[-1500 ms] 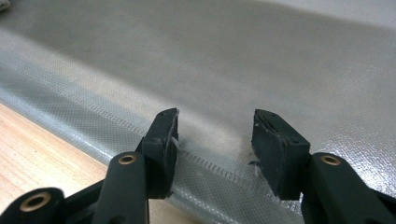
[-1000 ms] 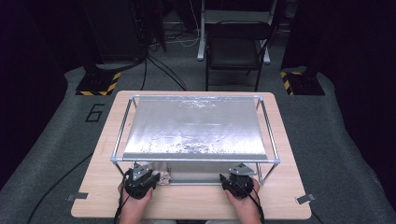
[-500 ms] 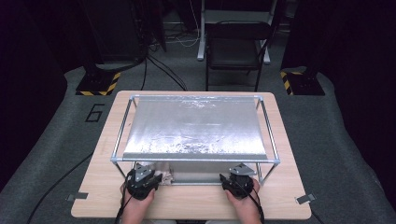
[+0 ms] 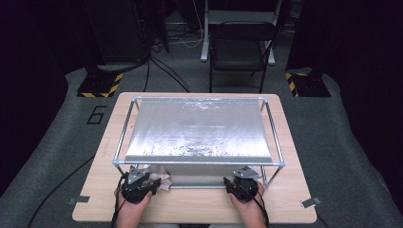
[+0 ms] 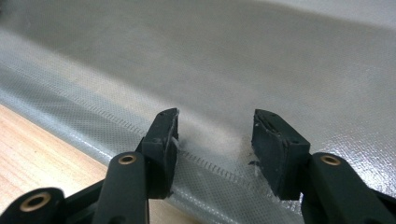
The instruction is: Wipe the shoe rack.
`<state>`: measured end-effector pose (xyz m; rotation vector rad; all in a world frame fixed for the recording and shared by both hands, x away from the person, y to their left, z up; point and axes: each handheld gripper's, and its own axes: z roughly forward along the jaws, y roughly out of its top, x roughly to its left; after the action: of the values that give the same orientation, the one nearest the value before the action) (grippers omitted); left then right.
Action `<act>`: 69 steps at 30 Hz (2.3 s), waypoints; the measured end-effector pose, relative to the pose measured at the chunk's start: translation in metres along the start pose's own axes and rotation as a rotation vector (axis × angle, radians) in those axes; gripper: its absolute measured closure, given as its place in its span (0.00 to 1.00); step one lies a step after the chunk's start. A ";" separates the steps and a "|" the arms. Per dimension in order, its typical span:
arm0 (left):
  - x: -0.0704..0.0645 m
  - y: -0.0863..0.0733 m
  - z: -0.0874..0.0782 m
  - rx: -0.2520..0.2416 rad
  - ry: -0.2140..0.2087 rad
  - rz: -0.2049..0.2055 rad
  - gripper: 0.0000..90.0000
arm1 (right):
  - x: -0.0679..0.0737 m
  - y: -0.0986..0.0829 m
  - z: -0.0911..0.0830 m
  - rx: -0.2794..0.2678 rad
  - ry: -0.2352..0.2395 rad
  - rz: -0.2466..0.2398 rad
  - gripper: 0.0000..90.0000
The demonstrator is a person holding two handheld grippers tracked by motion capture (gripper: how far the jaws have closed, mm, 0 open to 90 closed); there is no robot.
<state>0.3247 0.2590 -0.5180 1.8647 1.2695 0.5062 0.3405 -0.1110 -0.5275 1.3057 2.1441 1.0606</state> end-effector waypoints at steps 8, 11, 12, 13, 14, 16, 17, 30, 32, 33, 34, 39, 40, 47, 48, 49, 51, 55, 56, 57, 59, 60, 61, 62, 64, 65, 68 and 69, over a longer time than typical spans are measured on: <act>-0.010 -0.002 0.011 0.016 0.066 0.072 0.55 | 0.000 0.000 0.000 -0.009 -0.002 0.001 0.56; -0.010 -0.002 0.011 0.022 0.086 0.084 0.62 | 0.001 0.000 0.000 -0.005 0.003 0.019 0.57; -0.012 -0.001 0.010 0.018 0.096 0.090 0.64 | 0.001 0.000 0.000 -0.006 0.001 0.011 0.56; -0.012 -0.001 0.010 0.018 0.096 0.090 0.67 | 0.001 0.000 0.000 -0.006 0.001 0.011 0.56; -0.011 -0.002 0.008 0.047 0.096 0.102 0.67 | 0.001 0.000 0.000 -0.006 0.001 0.013 0.57; -0.010 -0.003 0.005 0.049 0.115 0.136 0.72 | 0.001 0.000 0.000 -0.004 0.005 0.014 0.57; -0.010 -0.003 0.004 0.053 0.119 0.139 0.75 | 0.001 0.000 0.000 -0.006 0.005 0.014 0.57; -0.003 -0.005 -0.009 0.037 0.115 0.082 0.80 | 0.001 0.000 0.000 -0.004 0.007 0.009 0.57; -0.004 -0.005 -0.012 0.016 0.103 0.074 0.81 | 0.002 0.000 0.000 -0.008 0.002 0.015 0.57; -0.003 -0.004 -0.015 0.024 0.100 0.084 0.81 | 0.002 0.000 0.000 -0.007 0.003 0.014 0.57; -0.005 -0.003 -0.020 0.009 0.099 0.088 0.80 | 0.002 0.000 0.000 -0.007 0.003 0.014 0.57; -0.006 -0.004 -0.028 -0.006 0.095 0.066 0.80 | 0.002 0.000 0.000 -0.007 0.003 0.014 0.57; -0.006 -0.004 -0.030 0.000 0.094 0.067 0.80 | 0.002 0.000 0.000 -0.006 0.002 0.013 0.57; 0.001 -0.011 -0.045 -0.012 0.095 0.052 0.80 | 0.001 0.000 0.001 -0.001 -0.013 -0.011 0.57; 0.002 -0.012 -0.048 -0.017 0.096 0.040 0.80 | 0.001 0.000 0.001 -0.007 -0.004 -0.006 0.57; 0.004 -0.012 -0.051 -0.016 0.089 0.033 0.80 | 0.001 0.000 0.001 -0.006 0.000 -0.004 0.57; 0.005 -0.012 -0.056 -0.029 0.095 0.025 0.80 | 0.001 0.000 0.002 -0.012 -0.004 -0.007 0.57; 0.007 -0.012 -0.061 -0.036 0.100 0.021 0.80 | 0.001 0.000 0.001 -0.012 -0.005 -0.001 0.57; 0.008 -0.012 -0.063 -0.031 0.099 0.025 0.80 | 0.001 0.000 0.001 -0.012 -0.005 -0.002 0.57; 0.008 -0.013 -0.064 -0.033 0.101 0.024 0.80 | 0.001 0.000 0.001 -0.012 -0.005 -0.001 0.57; 0.008 -0.014 -0.065 -0.032 0.103 0.024 0.80 | 0.001 0.000 0.001 -0.012 -0.005 -0.002 0.57; 0.008 -0.015 -0.066 -0.033 0.103 0.024 0.80 | 0.001 0.000 0.001 -0.012 -0.005 -0.001 0.57; 0.009 -0.015 -0.067 -0.035 0.104 0.026 0.80 | 0.001 0.000 0.001 -0.012 -0.005 -0.002 0.57; 0.009 -0.017 -0.068 -0.042 0.108 0.021 0.81 | 0.001 0.000 0.001 -0.013 -0.005 -0.001 0.57; 0.010 -0.018 -0.070 -0.041 0.106 0.014 0.81 | 0.001 0.000 0.001 -0.013 -0.005 -0.002 0.57; 0.011 -0.018 -0.071 -0.038 0.102 0.011 0.81 | 0.001 0.000 0.001 -0.013 -0.005 -0.002 0.57; 0.013 -0.021 -0.073 -0.039 0.105 0.005 0.81 | 0.001 0.000 0.001 -0.012 -0.004 -0.002 0.57; 0.013 -0.021 -0.073 -0.039 0.105 0.005 0.81 | 0.001 0.000 0.001 -0.012 -0.004 -0.002 0.57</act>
<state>0.2666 0.3026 -0.4921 1.8297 1.3147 0.6338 0.3412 -0.1093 -0.5280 1.2996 2.1324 1.0668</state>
